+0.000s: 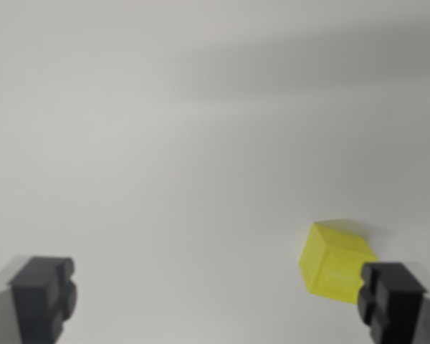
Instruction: Pick yellow cube
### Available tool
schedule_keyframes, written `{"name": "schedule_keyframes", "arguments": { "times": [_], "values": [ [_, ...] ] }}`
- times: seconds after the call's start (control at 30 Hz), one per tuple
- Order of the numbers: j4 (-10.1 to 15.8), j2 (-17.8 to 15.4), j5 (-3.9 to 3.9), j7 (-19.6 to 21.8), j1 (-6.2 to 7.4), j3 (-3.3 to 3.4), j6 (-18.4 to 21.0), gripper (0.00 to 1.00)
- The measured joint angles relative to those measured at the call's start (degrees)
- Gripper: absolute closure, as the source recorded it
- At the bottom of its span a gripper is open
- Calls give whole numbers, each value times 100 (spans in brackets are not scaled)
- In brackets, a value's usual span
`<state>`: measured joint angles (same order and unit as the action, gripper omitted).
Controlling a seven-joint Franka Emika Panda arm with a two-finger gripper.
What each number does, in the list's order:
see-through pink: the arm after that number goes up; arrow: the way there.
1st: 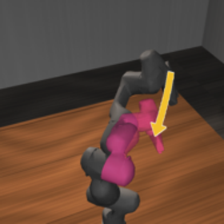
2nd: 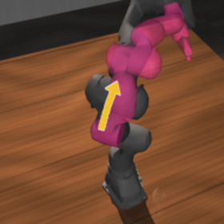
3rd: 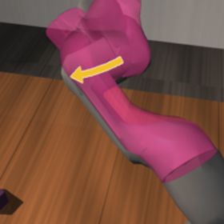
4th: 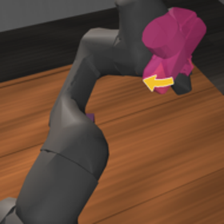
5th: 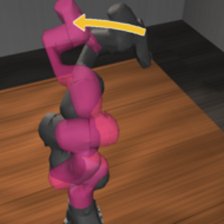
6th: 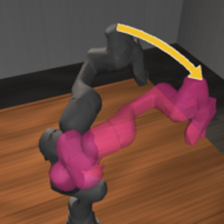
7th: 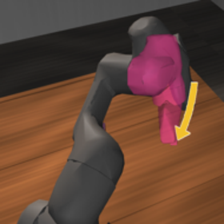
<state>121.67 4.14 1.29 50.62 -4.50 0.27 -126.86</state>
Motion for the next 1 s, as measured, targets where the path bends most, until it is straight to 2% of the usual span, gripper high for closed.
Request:
{"name": "schedule_keyframes", "arguments": {
  "times": [1.0],
  "values": [
    [917, -76, -14, 118, -248, 0, -815, 0]
  ]
}}
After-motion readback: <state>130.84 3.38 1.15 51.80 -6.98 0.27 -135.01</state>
